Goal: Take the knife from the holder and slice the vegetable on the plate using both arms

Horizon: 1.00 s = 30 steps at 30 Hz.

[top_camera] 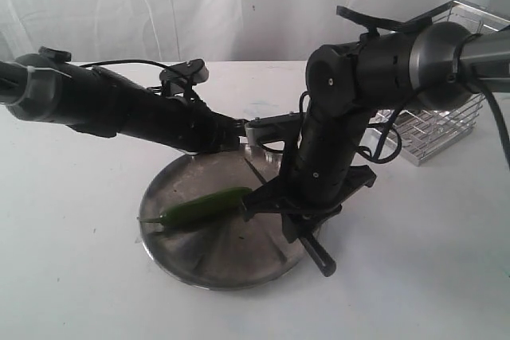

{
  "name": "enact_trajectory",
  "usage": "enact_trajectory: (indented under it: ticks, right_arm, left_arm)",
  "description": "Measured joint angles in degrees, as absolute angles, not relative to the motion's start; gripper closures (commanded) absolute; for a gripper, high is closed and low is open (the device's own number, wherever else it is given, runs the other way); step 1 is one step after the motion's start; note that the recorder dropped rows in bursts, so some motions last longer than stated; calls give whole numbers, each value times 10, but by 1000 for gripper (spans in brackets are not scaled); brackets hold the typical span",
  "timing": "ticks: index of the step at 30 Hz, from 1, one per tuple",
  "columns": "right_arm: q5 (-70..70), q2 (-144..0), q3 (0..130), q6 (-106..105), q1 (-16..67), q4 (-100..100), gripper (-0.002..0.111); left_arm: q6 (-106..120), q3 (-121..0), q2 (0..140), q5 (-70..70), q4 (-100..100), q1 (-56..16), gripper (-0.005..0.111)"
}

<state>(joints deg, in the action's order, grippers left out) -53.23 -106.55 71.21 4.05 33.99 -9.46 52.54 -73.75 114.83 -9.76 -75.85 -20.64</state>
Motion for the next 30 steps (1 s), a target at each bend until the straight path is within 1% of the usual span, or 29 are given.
enact_trajectory:
  ticks: [10,15,20,25,30]
  right_arm:
    - [-536,-1066,712,38,340,-104,108]
    - [-519,-1066,712,37,340,-106,108]
    - [-504,-1066,712,37,340,-130,108]
    - [-476,-1066,687,37,340,-145,108]
    - [-458,-1066,668,37,340,-146,108]
  left_arm:
    - [539,-738,1160,-109,-844,-206,106]
    - [540,-738,1160,-110,-853,-206,106]
    - [523,-738,1162,-136,-913,-206,106]
    - [484,-738,1164,-172,-967,-206,106]
    - [482,-738,1173,-173,-977,-206,106]
